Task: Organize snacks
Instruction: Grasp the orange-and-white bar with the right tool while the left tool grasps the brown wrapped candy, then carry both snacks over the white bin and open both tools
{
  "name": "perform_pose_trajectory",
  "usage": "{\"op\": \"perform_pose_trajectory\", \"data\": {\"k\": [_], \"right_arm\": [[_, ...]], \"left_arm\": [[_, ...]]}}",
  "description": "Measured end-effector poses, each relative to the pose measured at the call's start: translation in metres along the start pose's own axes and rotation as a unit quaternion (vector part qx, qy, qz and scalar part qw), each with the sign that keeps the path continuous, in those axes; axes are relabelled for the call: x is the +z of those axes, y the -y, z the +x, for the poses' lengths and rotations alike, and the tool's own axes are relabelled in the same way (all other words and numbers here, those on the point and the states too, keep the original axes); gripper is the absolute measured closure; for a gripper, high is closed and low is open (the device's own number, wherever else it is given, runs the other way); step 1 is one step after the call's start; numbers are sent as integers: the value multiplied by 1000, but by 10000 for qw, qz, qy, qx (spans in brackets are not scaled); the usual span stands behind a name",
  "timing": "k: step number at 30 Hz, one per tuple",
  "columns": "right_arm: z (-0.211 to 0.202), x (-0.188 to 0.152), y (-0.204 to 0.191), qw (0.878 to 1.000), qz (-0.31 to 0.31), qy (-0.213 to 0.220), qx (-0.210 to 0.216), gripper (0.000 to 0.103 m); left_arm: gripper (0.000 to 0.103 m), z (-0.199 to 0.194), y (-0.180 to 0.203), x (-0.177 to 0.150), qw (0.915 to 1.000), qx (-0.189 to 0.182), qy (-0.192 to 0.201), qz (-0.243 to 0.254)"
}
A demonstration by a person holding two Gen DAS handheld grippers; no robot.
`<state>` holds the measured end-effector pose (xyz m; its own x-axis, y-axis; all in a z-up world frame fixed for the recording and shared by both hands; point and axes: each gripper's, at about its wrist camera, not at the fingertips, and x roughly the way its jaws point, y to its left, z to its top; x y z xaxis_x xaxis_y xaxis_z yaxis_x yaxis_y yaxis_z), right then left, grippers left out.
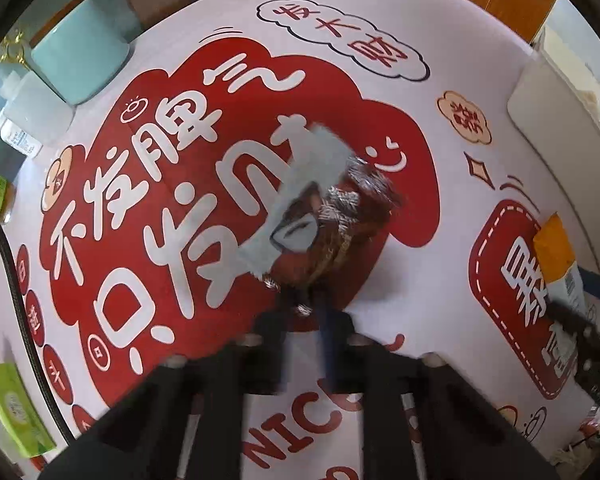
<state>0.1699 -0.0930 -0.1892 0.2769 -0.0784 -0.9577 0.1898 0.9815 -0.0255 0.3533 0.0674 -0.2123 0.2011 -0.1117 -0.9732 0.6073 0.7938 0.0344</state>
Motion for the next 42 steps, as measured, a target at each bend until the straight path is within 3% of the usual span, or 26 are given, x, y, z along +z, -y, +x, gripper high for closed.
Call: {"op": "perform_pose_trajectory", "data": {"k": [8,15,24,25,27,29,30,35,42], "right_arm": [[-3,-2,5,9997,-14,84,224,67],[-22,-13,7,9982,-35,223,558,68],[-69,-25,15,9933,-203,731,875,68],[-75,-27,18,9924,-219,787,920,68],[-83,-31,25,9910,-252,856,998,68],[-88,-33,29,9902,-307,895,1029,68],[-91,-35,32,9898,-333,914,1039,68],[-107,-46,49,9877,-369,1018,1129,68],[-114,-55,73,9870,-248,1031,1203,68]], "left_arm": [[102,-20,18,-21,9993,-106,89,-359],[103,-71,44,-56,9969,-314,376,-614],[103,-135,81,-74,9944,-376,805,-575],[100,-135,87,-71,9953,-170,803,-523],[84,-130,91,-67,9952,54,750,-625],[45,-117,87,-60,9948,-32,700,-737],[41,-110,84,-55,9944,-3,692,-795],[39,-70,75,-36,9969,48,431,-661],[39,-20,81,-24,9996,240,-90,-110]]}}
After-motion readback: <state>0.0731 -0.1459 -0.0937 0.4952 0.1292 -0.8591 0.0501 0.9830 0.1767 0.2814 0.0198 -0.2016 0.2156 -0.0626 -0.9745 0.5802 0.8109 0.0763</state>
